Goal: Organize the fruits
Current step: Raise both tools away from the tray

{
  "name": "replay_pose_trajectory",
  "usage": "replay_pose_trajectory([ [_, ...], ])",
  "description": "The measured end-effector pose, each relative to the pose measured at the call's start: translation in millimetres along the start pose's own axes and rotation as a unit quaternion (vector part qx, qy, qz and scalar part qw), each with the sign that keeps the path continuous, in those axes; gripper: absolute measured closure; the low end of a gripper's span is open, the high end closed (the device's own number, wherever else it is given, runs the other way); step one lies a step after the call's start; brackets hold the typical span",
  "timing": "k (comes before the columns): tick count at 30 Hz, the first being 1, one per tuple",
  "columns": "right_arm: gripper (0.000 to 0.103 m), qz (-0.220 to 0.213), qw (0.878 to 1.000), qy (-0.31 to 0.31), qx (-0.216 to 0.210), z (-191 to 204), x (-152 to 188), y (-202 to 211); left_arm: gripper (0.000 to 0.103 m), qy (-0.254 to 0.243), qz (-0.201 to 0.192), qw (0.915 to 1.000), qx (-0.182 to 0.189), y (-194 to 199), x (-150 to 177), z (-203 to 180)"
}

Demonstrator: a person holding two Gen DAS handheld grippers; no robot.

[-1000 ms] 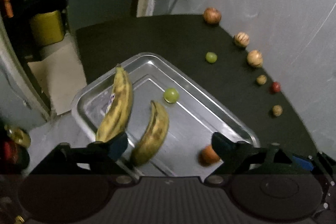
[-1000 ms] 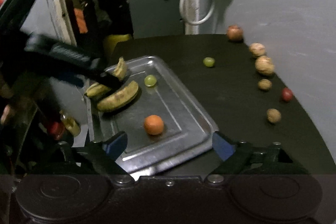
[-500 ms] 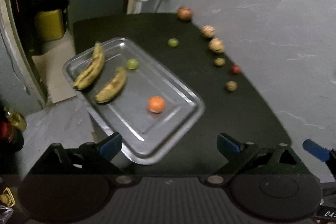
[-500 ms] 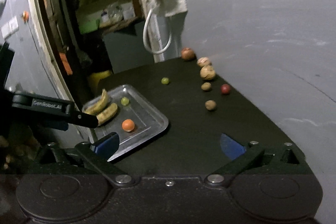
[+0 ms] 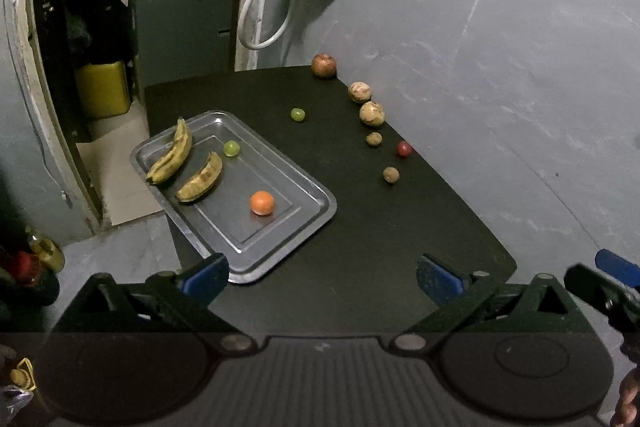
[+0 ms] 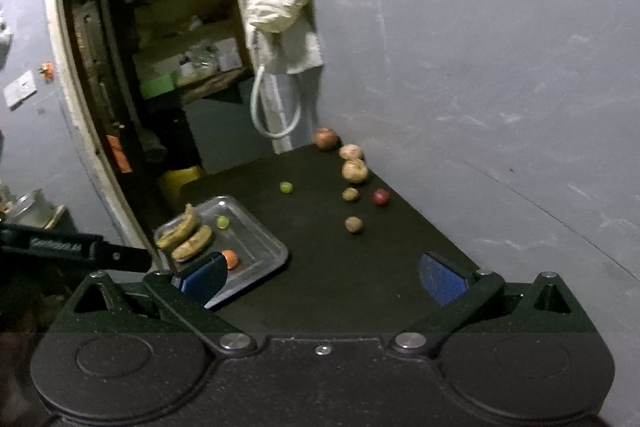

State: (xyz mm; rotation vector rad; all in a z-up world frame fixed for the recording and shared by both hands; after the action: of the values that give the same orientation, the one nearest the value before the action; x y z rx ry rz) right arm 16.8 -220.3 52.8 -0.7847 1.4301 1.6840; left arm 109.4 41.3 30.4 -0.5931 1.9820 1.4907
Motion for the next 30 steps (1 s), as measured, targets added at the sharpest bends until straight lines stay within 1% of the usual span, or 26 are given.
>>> replay_pose_trajectory([
  [4,0.001,-0.001,1.000,-0.009,0.002,1,-5,14,0.001,-0.018,0.001,0.9998,-0.001,9,1,-8],
  [7,0.001,-0.008,1.000,-0.001,0.011,2,-19,24,0.001,-0.035,0.001,0.9994,0.004,14,-3,-13],
  [11,0.001,-0.038,0.999,0.020,0.016,5,-51,34,0.001,-0.053,-0.007,0.9983,0.023,17,-21,-17],
  [16,0.001,-0.085,0.995,0.043,0.033,16,-97,32,0.001,-0.074,-0.035,0.9960,0.037,14,-54,-10],
  [20,0.001,-0.110,0.991,0.054,0.049,31,-124,13,0.001,-0.090,-0.051,0.9939,0.039,2,-82,5],
  [23,0.001,-0.118,0.990,0.053,0.064,41,-140,-10,0.001,-0.098,-0.054,0.9926,0.045,-12,-103,17],
  [27,0.001,-0.131,0.987,0.046,0.084,52,-151,-40,0.001,-0.120,-0.060,0.9893,0.056,-39,-134,32],
  [30,0.001,-0.131,0.986,0.028,0.102,56,-153,-61,0.001,-0.145,-0.063,0.9851,0.069,-65,-154,38],
])
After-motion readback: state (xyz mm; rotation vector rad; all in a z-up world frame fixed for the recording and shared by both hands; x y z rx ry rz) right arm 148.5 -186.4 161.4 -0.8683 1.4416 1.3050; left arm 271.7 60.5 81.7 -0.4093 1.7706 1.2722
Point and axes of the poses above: each gripper's, at about its wrist camera, not at the fingertips, and y roughly against the way its jaws point, z to its left, x to its underside, the point moved 4 cm from there along -y, roughly the way its jaws point, and after that the axes turned 3 degrees about -z, right-handed, at the moved point
